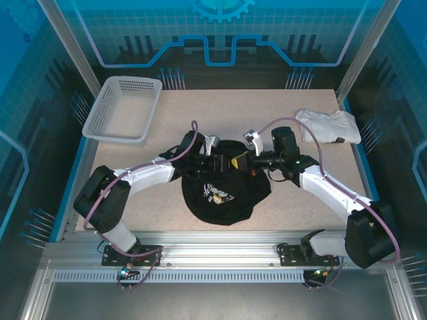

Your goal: Fold the inside-out t-shirt

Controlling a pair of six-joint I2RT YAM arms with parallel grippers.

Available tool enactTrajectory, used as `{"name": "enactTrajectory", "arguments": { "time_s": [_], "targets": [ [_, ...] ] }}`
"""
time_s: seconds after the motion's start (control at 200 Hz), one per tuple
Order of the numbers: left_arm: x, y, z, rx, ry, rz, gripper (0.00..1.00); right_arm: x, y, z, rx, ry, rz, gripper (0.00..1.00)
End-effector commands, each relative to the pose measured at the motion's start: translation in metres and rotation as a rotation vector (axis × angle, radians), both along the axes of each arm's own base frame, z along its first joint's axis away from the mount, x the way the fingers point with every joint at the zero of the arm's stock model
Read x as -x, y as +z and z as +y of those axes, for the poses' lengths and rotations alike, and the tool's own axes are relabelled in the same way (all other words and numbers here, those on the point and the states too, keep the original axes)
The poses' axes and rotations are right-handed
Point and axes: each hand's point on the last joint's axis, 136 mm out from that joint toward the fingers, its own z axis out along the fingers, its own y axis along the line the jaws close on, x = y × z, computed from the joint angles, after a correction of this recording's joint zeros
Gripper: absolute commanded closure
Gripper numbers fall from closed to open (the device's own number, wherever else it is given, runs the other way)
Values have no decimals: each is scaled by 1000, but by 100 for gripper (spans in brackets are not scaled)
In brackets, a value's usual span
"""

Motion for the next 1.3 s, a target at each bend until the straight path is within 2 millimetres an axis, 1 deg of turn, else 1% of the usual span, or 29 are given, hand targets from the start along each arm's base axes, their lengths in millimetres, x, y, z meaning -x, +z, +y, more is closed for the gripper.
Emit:
{"name": "enactTrajectory", "arguments": {
  "time_s": [0.0, 0.08, 0.12, 0.16, 0.25, 0.295, 0.365, 0.405, 0.45, 0.535, 0.65, 0.735, 0.79, 0.835, 0.85, 0.855, 0.875, 0.905, 0.97, 1.005, 1.106, 1.246, 1.296],
  "targets": [
    [-14, 13, -9, 41, -4, -32, 52, 2, 9, 0, -13, 13, -35, 100],
    [-19, 12, -16, 55, -15, -31, 53, 2, 8, 0, -17, 14, -31, 100],
    [-22, 11, -20, 62, -23, -28, 55, 2, 7, 1, -17, 15, -30, 100],
    [-25, 10, -23, 69, -30, -23, 62, 2, 6, 1, -14, 16, -30, 100],
    [-30, 14, -27, 99, -43, -15, 84, 1, 4, -4, 20, -3, -37, 100],
    [-31, 21, -24, 126, -42, -20, 89, 0, 2, -9, 53, -26, -41, 100],
    [-28, 43, -14, 183, -43, -53, 92, -3, -4, -21, 129, -79, -52, 100],
    [-23, 55, -8, 213, -49, -62, 94, -5, -7, -29, 181, -115, -64, 100],
    [-13, 73, -2, 246, -67, -75, 96, -5, -10, -36, 226, -133, -87, 100],
    [9, 96, 8, 305, -101, -83, 100, -5, -8, -41, 270, -154, -141, 100],
    [34, 120, 17, 368, -145, -88, 100, -5, -3, -34, 271, -148, -207, 100],
    [46, 132, 23, 395, -167, -104, 100, -8, 0, -27, 253, -148, -222, 100],
    [51, 140, 26, 417, -185, -115, 100, -14, 1, -25, 248, -171, -209, 99],
    [54, 147, 28, 444, -195, -121, 100, -25, -2, -31, 278, -237, -173, 97],
    [54, 149, 29, 456, -194, -124, 100, -27, -9, -34, 303, -259, -145, 96],
    [55, 150, 29, 459, -194, -124, 100, -29, -6, -34, 305, -268, -146, 96],
    [55, 153, 30, 475, -193, -130, 100, -34, -7, -39, 334, -298, -121, 95],
    [54, 158, 31, 499, -186, -137, 100, -40, -15, -46, 396, -339, -80, 93],
    [51, 164, 33, 534, -163, -142, 100, -42, -23, -53, 481, -359, -51, 85],
    [48, 164, 34, 535, -144, -140, 100, -39, -24, -53, 507, -348, -64, 82],
    [41, 158, 37, 510, -89, -137, 100, -28, -14, -51, 508, -318, -148, 68],
    [36, 153, 39, 485, -59, -133, 100, -9, 13, -45, 420, -269, -266, 54],
    [35, 152, 40, 478, -53, -133, 100, -3, 22, -43, 393, -258, -308, 50]
  ]
}}
